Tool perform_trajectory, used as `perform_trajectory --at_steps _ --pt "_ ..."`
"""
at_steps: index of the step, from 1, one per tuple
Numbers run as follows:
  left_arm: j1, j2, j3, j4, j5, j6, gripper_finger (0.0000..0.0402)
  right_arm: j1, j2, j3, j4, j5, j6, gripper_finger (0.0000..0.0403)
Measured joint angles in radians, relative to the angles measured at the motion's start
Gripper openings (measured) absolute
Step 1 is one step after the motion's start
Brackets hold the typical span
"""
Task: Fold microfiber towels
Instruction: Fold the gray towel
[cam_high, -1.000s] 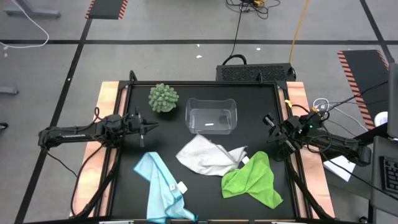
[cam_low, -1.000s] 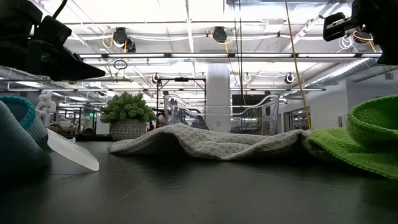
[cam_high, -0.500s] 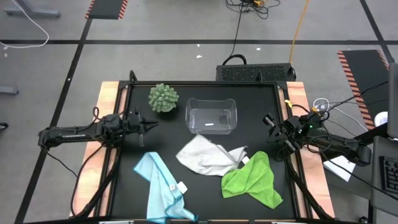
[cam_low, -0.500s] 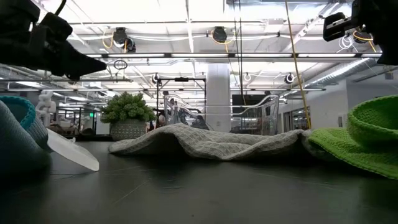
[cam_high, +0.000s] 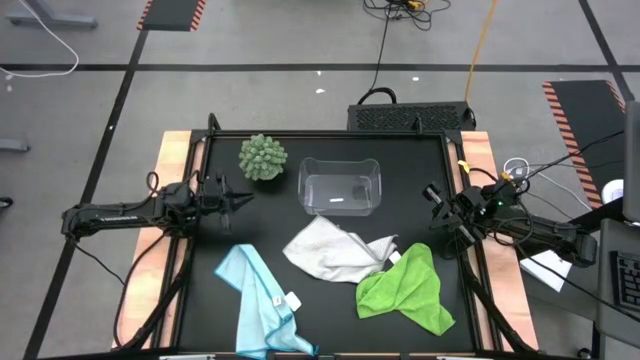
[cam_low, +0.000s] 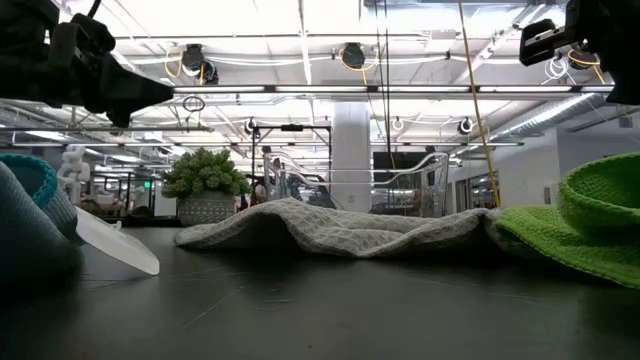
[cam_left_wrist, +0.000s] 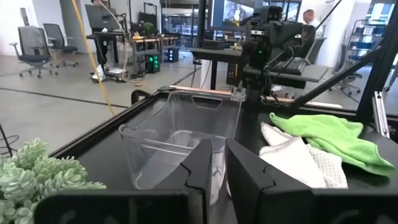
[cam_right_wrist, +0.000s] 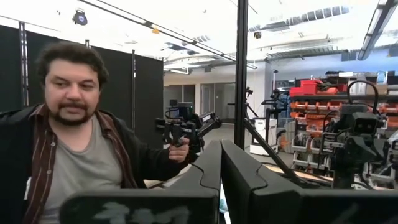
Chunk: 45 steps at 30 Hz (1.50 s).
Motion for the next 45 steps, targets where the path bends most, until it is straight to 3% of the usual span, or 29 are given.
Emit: perform_trajectory --at_steps 14,22,27,36,40,45 --pt "0.000 0.000 0.000 -0.003 0.006 0.011 0.0047 0.000 0.000 0.000 0.013 0.016 0.061 0.0000" --pt "0.000 0.000 0.000 -0.003 0.025 0.010 0.0047 0.000 0.000 0.000 0.038 0.237 0.323 0.0000" --pt "0.000 0.000 0.000 -0.003 0.026 0.010 0.0047 0.000 0.000 0.000 0.050 0.318 0.359 0.0000" --pt "0.000 0.000 0.000 -0.003 0.006 0.045 0.0047 0.000 0.032 0.000 0.032 0.411 0.040 0.0000" --pt "0.000 0.000 0.000 0.005 -0.013 0.065 0.0047 0.000 0.097 0.005 -0.021 0.550 -0.091 0.0000" --pt "0.000 0.000 0.008 0.002 -0.037 0.109 0.0047 0.001 0.193 0.128 -0.284 0.577 -0.282 0.0000"
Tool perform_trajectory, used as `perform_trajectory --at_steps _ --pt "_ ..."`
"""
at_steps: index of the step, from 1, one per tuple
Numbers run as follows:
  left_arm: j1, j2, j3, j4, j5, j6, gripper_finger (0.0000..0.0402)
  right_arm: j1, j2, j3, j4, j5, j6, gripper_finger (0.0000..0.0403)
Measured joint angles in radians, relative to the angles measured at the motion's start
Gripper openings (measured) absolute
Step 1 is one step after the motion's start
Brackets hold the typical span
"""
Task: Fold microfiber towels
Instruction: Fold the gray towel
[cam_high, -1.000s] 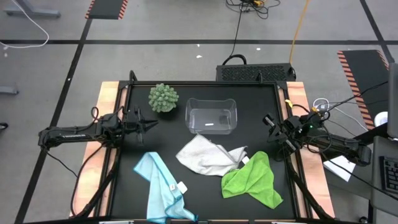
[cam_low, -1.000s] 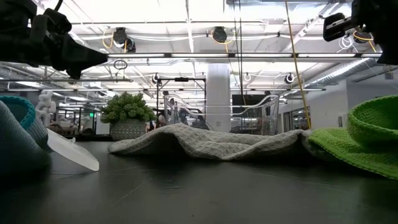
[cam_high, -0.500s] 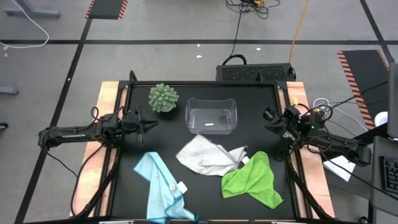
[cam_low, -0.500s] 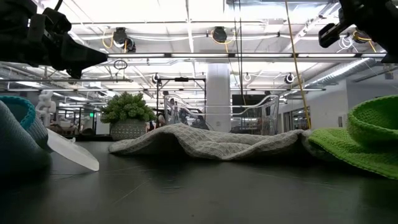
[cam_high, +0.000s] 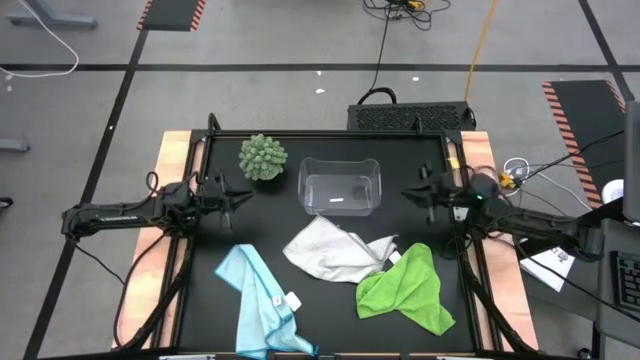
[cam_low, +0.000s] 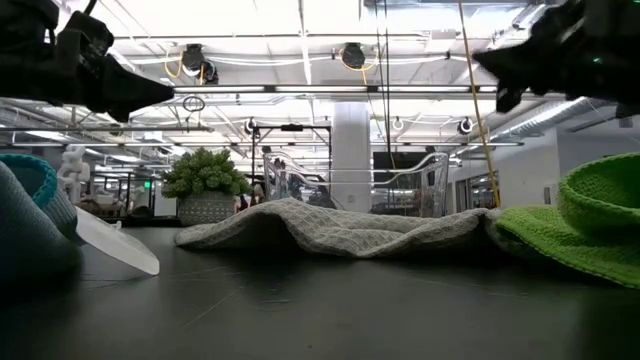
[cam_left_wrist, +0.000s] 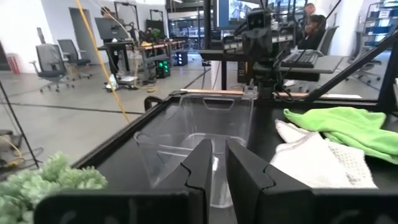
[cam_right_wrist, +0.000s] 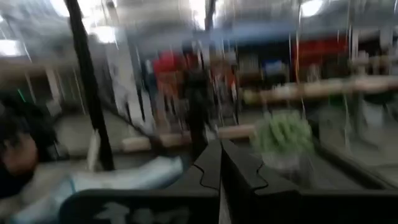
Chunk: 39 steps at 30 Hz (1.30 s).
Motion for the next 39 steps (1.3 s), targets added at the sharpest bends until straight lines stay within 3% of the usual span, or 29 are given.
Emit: perform_trajectory --at_steps 2,4,7,16,21,26,32,39 --pt "0.000 0.000 0.007 -0.011 -0.010 0.023 0.0047 0.000 0.023 0.097 -0.140 0.027 -0.086 0.0000" --pt "0.001 0.000 0.024 -0.040 -0.035 0.035 0.0047 0.000 0.051 0.171 -0.290 0.126 -0.160 0.0000" --pt "0.012 0.001 0.051 -0.092 -0.067 0.036 0.0047 -0.002 0.120 0.212 -0.373 0.244 -0.202 0.0000" --pt "0.052 0.009 0.065 -0.116 -0.063 0.088 0.0047 0.031 0.317 0.219 -0.282 0.233 -0.248 0.0000" --pt "0.039 0.008 0.065 -0.110 0.081 0.017 0.0047 0.052 0.384 0.218 -0.250 0.233 -0.197 0.0000" --pt "0.022 0.009 0.065 -0.112 0.144 -0.028 0.0047 0.090 0.430 0.218 -0.203 0.225 -0.149 0.0000" --pt "-0.003 0.022 0.065 -0.120 0.152 -0.042 0.0047 0.181 0.483 0.219 -0.034 0.074 -0.127 0.0000" --pt "-0.055 0.094 0.065 -0.118 0.170 -0.106 0.0047 0.327 0.546 0.261 -0.054 0.102 -0.169 0.0028"
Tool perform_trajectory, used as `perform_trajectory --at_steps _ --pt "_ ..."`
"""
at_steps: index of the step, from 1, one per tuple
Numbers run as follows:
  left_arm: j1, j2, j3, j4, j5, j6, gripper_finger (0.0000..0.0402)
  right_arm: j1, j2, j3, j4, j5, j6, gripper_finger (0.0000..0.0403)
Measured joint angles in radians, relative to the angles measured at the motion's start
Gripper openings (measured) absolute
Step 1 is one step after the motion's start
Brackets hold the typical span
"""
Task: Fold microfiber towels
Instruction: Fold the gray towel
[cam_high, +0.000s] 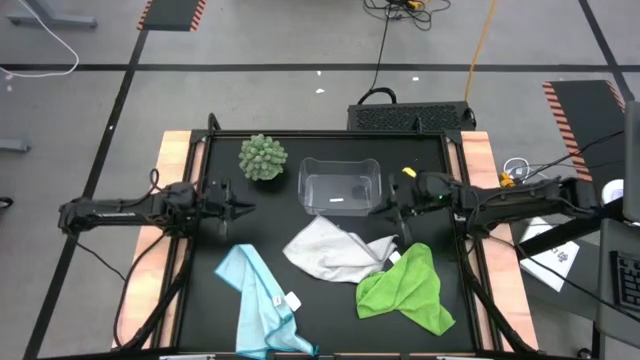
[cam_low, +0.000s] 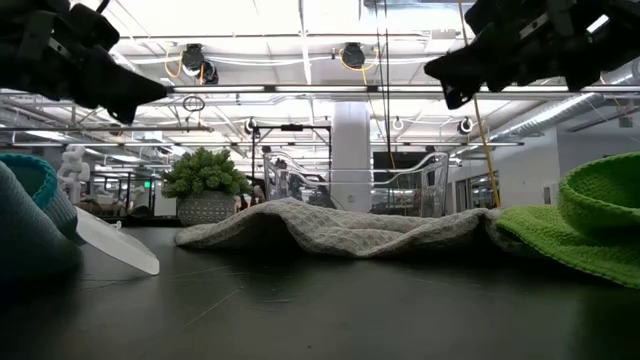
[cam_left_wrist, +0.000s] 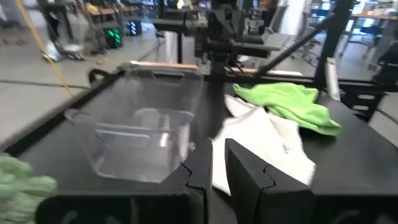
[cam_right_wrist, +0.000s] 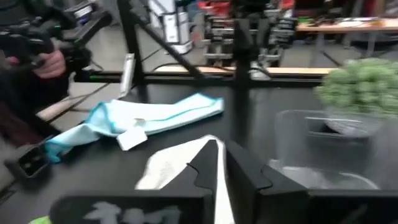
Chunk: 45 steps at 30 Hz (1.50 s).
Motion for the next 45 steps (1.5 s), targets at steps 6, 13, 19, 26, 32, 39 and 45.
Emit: perform_trajectory --at_steps 6,13,19,26,32,39,45 --pt "-0.073 0.080 0.000 0.027 0.029 -0.033 0.0047 0.098 0.045 0.079 -0.182 0.144 -0.022 0.0121" --pt "-0.154 0.195 0.000 0.118 -0.014 -0.092 0.0107 0.137 0.040 0.106 -0.250 0.166 -0.007 0.0219" --pt "-0.168 0.336 0.000 0.182 -0.081 -0.240 0.0206 0.137 0.040 0.107 -0.290 0.193 0.001 0.0237" --pt "-0.170 0.574 0.000 0.314 -0.121 -0.406 0.0260 0.137 0.040 0.107 -0.314 0.214 -0.001 0.0237" --pt "-0.170 0.820 -0.001 0.505 -0.106 -0.496 0.0250 0.137 0.040 0.107 -0.331 0.214 -0.001 0.0237" --pt "-0.170 1.043 -0.001 0.705 -0.068 -0.564 0.0244 0.137 0.040 0.107 -0.331 0.213 -0.003 0.0237" --pt "-0.182 1.199 0.091 0.730 -0.033 -0.568 0.0244 0.137 0.040 0.107 -0.331 0.213 -0.008 0.0237"
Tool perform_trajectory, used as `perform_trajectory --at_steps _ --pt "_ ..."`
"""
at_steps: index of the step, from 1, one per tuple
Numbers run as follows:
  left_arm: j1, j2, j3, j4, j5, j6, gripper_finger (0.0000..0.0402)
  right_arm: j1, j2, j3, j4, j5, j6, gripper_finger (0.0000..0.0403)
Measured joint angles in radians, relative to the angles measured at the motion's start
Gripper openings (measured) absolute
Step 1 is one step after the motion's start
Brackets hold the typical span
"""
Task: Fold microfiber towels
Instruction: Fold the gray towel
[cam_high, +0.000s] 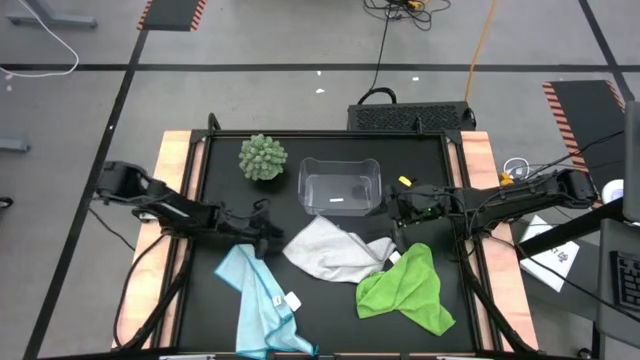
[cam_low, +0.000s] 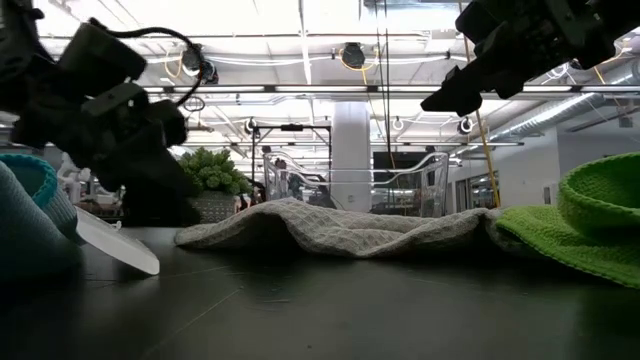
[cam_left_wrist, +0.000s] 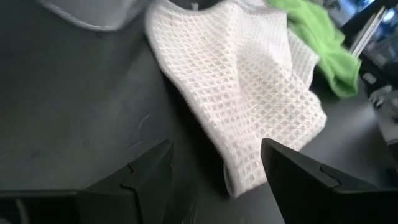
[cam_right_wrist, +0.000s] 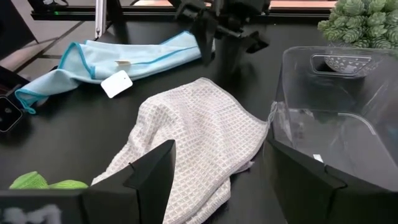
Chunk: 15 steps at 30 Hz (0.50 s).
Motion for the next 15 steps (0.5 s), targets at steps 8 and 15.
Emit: perform_trajectory --at_steps 8,15 --pt "0.000 0.160 0.165 -0.104 0.050 0.090 0.0243 0.000 0.000 0.000 0.000 0.000 0.002 0.0237" --pt "0.001 0.176 0.203 -0.120 0.076 0.134 0.0236 0.000 0.000 0.000 -0.003 -0.001 0.008 0.0237"
